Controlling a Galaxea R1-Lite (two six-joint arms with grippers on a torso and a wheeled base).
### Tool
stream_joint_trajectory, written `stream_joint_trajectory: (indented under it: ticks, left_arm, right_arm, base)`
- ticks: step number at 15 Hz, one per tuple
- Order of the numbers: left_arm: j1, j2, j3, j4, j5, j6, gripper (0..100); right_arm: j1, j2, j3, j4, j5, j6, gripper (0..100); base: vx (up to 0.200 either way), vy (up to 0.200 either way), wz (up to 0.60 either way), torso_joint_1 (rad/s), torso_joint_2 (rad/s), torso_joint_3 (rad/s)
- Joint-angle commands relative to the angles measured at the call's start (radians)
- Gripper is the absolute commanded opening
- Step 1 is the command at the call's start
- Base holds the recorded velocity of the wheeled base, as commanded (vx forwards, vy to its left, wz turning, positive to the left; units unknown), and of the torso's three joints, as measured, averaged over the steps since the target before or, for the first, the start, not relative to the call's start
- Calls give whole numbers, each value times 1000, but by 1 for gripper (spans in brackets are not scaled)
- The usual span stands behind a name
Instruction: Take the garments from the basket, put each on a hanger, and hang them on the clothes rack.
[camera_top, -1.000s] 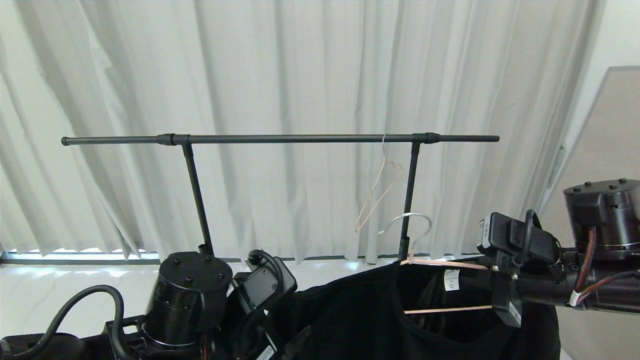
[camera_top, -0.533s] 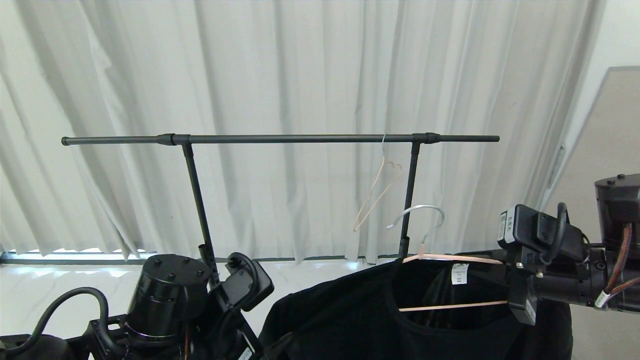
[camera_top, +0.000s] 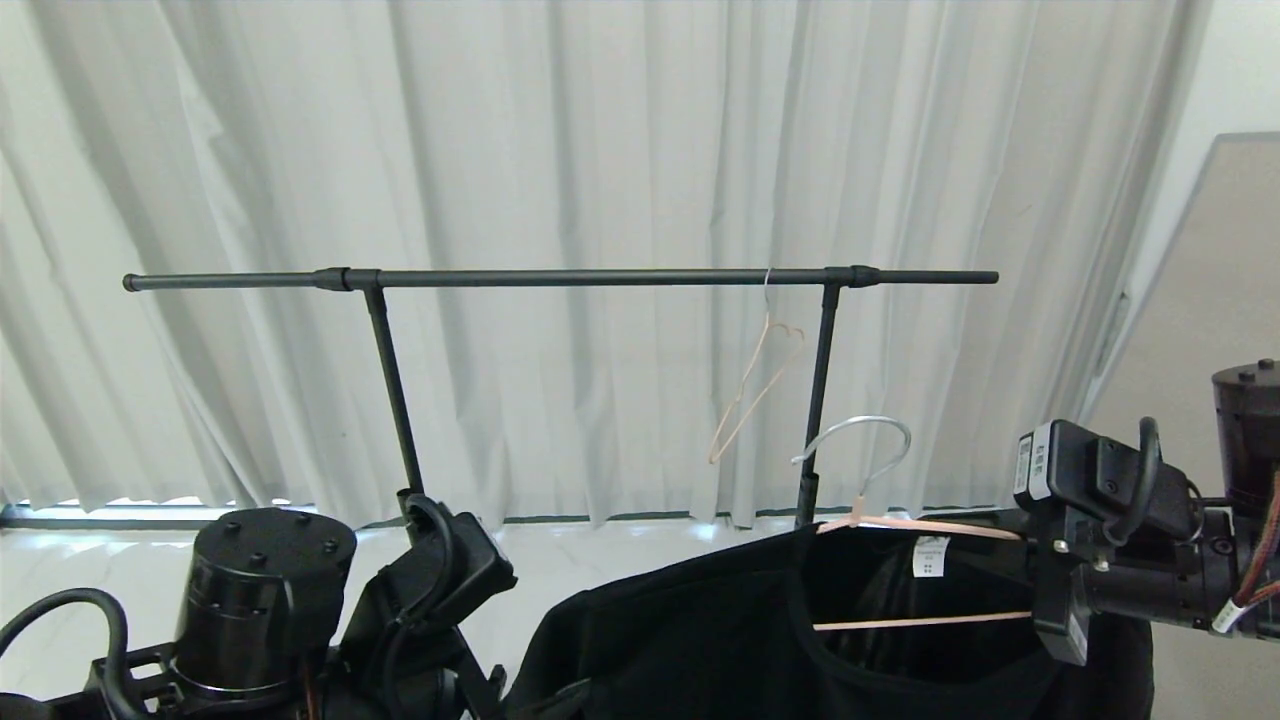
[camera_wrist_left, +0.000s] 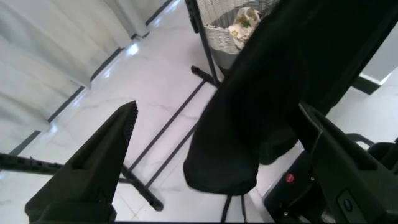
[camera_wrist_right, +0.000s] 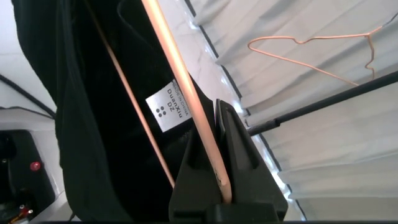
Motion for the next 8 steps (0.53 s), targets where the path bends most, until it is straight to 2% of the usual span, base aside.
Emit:
stream_joint_trajectory:
  ticks: [1, 4, 6, 8]
  left_arm:
    - [27, -45, 38, 0, -4, -4, 100]
    - [62, -80, 73, 0, -75, 1, 100]
    - [98, -21, 74, 0, -75, 10, 100]
    - [98, 24, 42, 0, -73, 10, 100]
  right_arm:
    - [-21, 0, -3, -2, 0, 0, 0]
    - [-46, 0, -3, -28, 0, 1, 0]
    - [-41, -5, -5, -32, 5, 1, 0]
    - [-17, -22, -2, -32, 5, 4, 0]
  base:
    - [0, 0, 0, 0, 0, 0]
    - [0, 0, 0, 0, 0, 0]
    - [0, 0, 0, 0, 0, 0]
    - [0, 0, 0, 0, 0, 0]
